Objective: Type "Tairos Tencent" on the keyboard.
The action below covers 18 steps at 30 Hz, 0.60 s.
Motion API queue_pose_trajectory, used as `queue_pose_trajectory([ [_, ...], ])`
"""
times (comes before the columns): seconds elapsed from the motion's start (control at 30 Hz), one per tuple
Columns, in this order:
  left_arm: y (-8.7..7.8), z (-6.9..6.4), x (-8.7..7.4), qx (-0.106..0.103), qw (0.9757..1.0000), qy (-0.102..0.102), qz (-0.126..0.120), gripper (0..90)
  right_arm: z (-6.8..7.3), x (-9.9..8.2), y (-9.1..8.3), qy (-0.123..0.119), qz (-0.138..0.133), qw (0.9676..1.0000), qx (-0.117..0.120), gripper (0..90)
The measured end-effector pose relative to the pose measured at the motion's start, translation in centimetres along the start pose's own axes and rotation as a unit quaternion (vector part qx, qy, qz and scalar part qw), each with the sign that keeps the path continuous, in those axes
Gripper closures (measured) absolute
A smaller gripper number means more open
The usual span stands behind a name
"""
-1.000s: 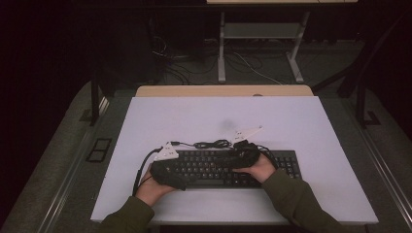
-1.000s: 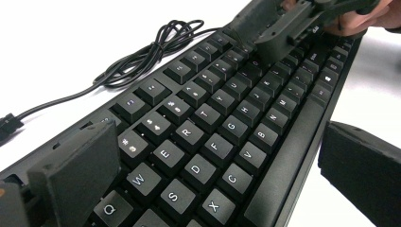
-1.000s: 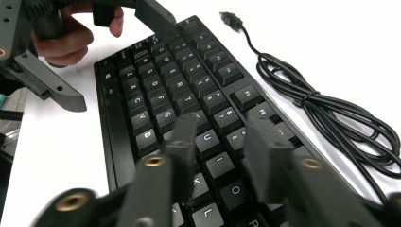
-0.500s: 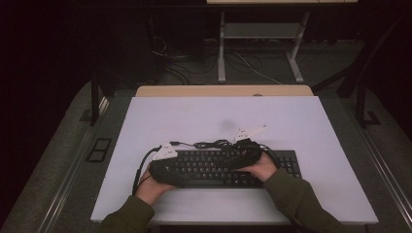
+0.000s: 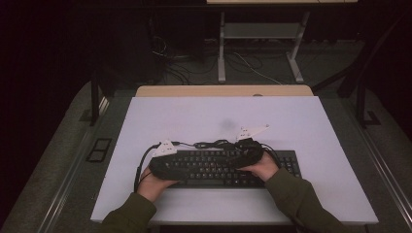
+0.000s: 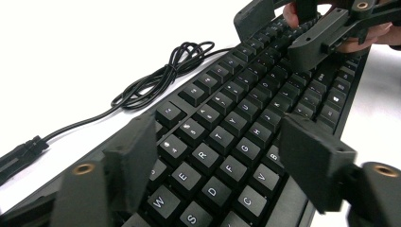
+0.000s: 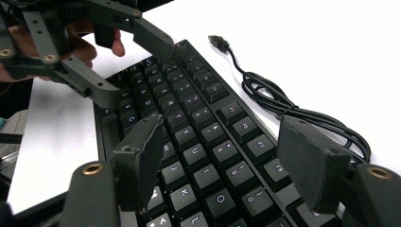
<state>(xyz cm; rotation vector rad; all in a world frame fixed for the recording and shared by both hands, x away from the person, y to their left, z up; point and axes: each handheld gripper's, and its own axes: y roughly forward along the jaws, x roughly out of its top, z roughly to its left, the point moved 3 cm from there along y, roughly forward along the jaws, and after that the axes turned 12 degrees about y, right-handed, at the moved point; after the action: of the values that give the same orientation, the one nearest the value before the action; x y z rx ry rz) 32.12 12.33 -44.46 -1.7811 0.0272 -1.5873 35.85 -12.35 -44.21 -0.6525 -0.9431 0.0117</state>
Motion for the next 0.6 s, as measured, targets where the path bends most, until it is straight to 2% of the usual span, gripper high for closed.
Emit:
queue_pose_trajectory([
  [0.27,0.4,0.4,0.2,-0.002,1.0,-0.006,-0.006,44.3,-0.1,0.0,-0.1,0.001,-0.002,1.0,-0.002,31.9],
  [0.6,1.1,0.4,0.4,0.0,1.0,-0.006,0.002,63.9,-0.1,0.0,-0.2,0.003,-0.003,1.0,-0.003,31.7],
])
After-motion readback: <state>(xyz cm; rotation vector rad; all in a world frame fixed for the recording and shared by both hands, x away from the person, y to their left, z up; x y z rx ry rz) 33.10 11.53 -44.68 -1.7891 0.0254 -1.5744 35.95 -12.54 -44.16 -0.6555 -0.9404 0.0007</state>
